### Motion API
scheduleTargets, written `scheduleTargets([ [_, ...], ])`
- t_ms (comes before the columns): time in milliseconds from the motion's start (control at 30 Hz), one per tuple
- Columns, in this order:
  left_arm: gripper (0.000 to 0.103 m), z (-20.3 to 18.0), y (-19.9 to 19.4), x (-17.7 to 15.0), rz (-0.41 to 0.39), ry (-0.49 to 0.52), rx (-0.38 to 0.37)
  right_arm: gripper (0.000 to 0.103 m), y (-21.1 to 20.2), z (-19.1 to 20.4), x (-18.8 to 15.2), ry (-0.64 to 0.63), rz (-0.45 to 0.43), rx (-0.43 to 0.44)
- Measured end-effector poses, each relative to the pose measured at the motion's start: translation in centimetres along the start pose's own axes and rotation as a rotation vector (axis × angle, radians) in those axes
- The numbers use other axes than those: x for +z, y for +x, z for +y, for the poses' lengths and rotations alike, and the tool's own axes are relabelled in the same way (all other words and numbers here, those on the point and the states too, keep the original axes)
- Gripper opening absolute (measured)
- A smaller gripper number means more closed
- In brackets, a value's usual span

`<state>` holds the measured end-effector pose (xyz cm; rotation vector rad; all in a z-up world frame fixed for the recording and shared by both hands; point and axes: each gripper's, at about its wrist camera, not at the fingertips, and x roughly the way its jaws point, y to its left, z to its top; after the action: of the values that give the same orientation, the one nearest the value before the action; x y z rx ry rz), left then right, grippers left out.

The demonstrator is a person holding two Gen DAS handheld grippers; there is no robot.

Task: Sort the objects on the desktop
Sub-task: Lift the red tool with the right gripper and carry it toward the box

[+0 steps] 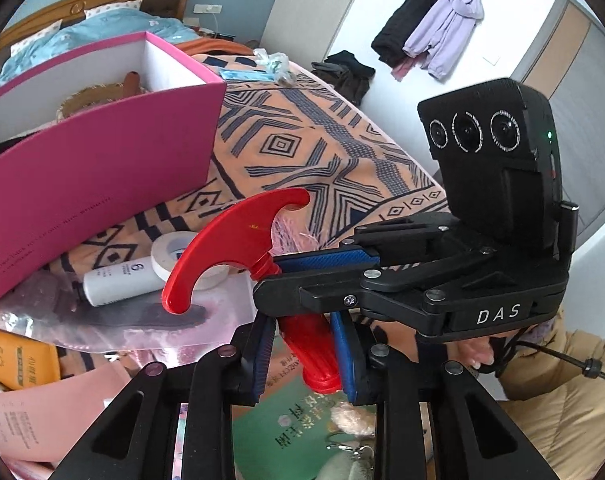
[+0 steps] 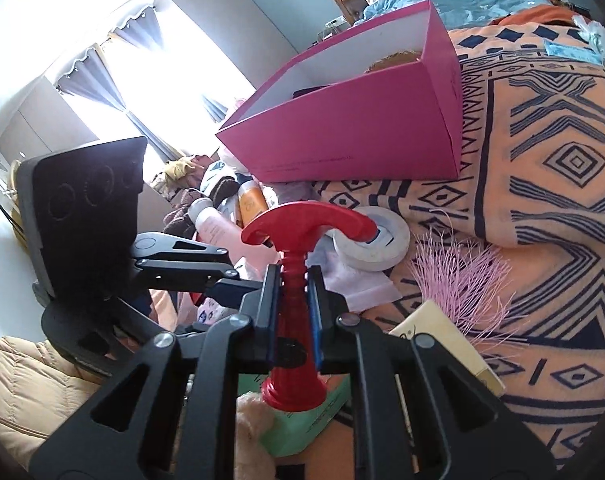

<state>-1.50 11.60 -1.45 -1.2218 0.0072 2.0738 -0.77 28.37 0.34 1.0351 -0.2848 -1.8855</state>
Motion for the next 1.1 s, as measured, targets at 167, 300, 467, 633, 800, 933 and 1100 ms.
scheduleTargets([
  [167, 0.027, -0.1, -1.1, 0.6, -0.023, 0.022, 0.023, 0.015, 0.3, 0.5, 0.9, -0.031, 0.007, -0.018],
  [300, 0.027, 0.1, -2.2, 1.4, -0.050, 0.033, 0.051, 0.015, 0.3, 1.0, 1.9, -0.049, -0.008, -0.015],
  [467, 0.027, 0.5, -3.4, 2.6, -0.094, 0.040, 0.076, 0.015, 0.1, 1.7, 3.6, -0.067, -0.036, 0.015],
  [633, 0.027, 0.8, -4.5, 4.0, -0.130, 0.057, 0.104, 0.015, 0.0, 2.5, 5.6, -0.089, -0.067, 0.032],
  [800, 0.027, 1.4, -5.2, 5.0, -0.156, 0.071, 0.133, 0.015, 0.0, 2.9, 7.2, -0.096, -0.085, 0.052],
  [933, 0.027, 2.0, -5.8, 5.9, -0.175, 0.068, 0.153, 0.015, 0.2, 3.2, 8.4, -0.101, -0.099, 0.060],
  [1100, 0.027, 2.9, -6.4, 7.2, -0.192, 0.048, 0.152, 0.015, 0.5, 3.2, 10.1, -0.100, -0.118, 0.063],
])
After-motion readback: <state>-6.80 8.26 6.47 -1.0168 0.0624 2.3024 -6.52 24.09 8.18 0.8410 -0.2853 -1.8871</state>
